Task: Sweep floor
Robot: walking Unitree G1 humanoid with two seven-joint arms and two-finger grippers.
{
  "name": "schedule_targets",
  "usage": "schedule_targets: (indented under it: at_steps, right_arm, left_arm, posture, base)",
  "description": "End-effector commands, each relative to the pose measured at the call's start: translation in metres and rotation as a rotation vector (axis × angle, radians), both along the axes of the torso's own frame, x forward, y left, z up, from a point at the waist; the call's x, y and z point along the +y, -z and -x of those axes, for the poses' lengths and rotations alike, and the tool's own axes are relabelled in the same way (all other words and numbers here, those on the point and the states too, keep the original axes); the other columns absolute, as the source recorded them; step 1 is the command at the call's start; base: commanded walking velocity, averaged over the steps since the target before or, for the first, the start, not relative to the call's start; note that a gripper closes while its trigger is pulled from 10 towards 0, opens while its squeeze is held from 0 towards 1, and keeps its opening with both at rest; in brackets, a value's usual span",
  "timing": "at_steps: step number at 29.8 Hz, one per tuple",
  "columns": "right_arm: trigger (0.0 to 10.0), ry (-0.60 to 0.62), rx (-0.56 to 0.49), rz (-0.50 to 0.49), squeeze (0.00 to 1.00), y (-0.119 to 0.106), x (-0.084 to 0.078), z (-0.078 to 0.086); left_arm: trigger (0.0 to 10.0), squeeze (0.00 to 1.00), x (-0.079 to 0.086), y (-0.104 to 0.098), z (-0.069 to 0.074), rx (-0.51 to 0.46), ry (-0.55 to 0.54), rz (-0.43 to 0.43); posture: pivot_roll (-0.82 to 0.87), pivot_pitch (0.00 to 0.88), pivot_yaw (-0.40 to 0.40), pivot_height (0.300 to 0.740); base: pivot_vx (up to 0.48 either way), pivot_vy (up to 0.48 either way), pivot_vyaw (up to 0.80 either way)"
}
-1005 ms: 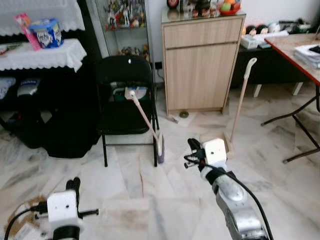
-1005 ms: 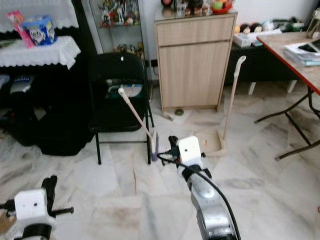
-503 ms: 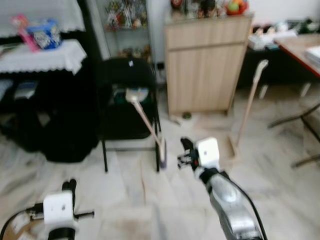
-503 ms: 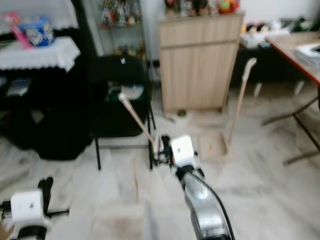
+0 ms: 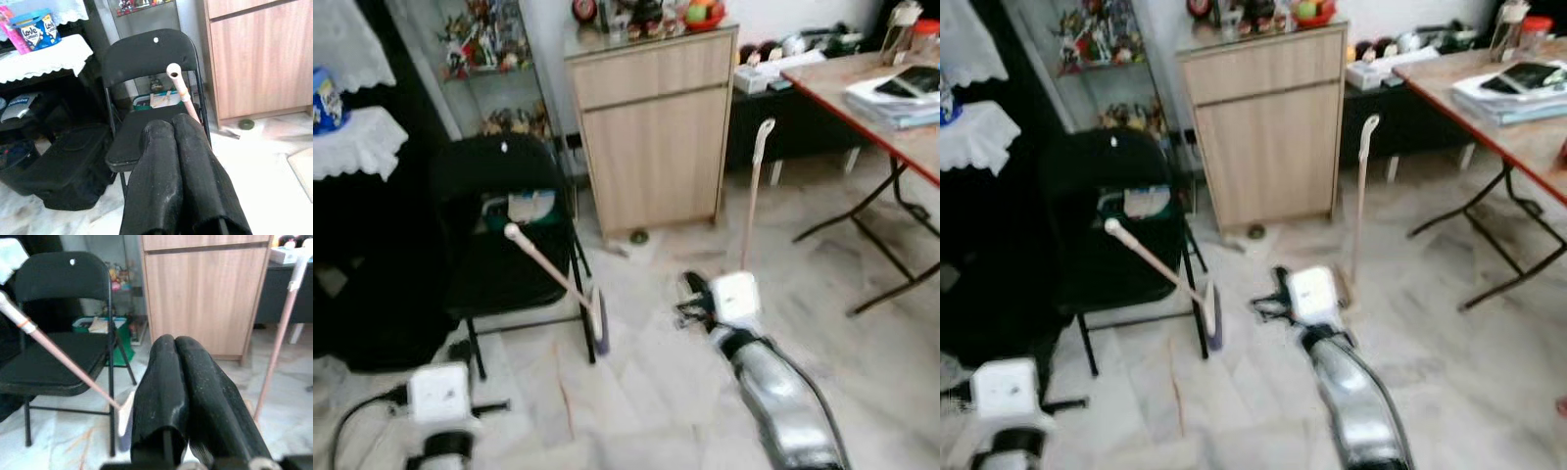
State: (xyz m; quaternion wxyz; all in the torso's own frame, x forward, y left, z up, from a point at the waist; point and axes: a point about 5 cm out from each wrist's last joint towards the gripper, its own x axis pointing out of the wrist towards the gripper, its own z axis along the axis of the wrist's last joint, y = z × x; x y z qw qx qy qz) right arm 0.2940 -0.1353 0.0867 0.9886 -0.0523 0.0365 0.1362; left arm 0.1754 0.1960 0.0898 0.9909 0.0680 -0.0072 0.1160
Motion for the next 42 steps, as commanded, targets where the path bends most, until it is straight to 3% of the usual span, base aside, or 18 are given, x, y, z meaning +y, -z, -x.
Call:
schedule_targets:
  at_steps: [1,22,42]
  right_arm:
    - [10.0,-0.05,-0.024,-0.026,0.0,-0.0065,0.0177,-0.0017]
    - [10.0,-0.053,-0.024,-0.022,0.0,-0.0066,0.0178,-0.0022]
    - [10.0,-0.056,-0.031,-0.03,0.0,-0.0074,0.0196,-0.0008]
  left_arm:
    - [10.0,0.0,0.0096,0.0018,0.0038,0.017,-0.032,-0.017]
    - [10.0,0.0,0.0107,0.0028,0.0026,0.013,-0.048,0.002]
    - [10.0,0.0,0.0104,0.0024,0.0028,0.005,-0.046,0.015]
  posture:
    - [-0.14,0.0,0.114,0.74]
    - [-0.14,0.0,0.11,0.74]
    - [-0.14,0.0,0.114,0.74]
  base:
    - [0.274,0.0,0.0]
    - [0.255,0.0,0.0]
    - [0.0,0.0,0.0]
